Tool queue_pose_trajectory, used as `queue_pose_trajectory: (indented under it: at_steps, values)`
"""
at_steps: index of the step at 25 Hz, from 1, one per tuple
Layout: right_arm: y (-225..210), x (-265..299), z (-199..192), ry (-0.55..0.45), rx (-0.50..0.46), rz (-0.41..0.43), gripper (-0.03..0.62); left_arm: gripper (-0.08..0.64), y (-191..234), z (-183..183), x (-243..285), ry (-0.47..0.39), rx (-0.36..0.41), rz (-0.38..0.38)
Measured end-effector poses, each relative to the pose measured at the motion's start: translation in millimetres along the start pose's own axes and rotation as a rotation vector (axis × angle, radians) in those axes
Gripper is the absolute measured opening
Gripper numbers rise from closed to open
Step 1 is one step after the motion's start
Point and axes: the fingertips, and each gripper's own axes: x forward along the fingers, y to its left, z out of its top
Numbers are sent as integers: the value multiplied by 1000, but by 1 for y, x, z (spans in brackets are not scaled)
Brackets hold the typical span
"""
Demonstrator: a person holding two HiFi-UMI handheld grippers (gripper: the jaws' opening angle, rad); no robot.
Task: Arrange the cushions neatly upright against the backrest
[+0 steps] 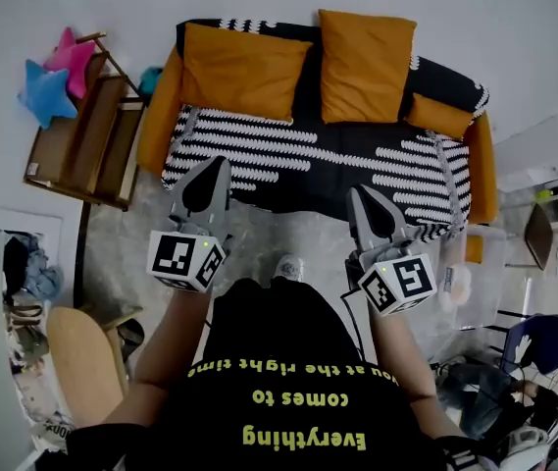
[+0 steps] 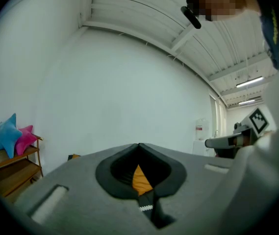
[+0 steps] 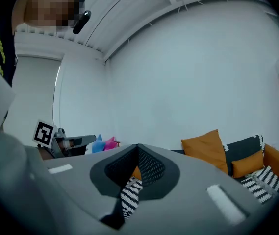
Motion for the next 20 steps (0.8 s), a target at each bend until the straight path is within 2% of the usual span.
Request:
queue_pose_trajectory:
  at_steps: [11, 20]
  values:
    - [-79, 32, 15, -16, 14, -31, 11, -2, -20, -10, 85, 40, 10, -38]
    - [-145, 85, 29, -33, 11, -108, 11, -3, -7, -19, 181, 49, 2, -104]
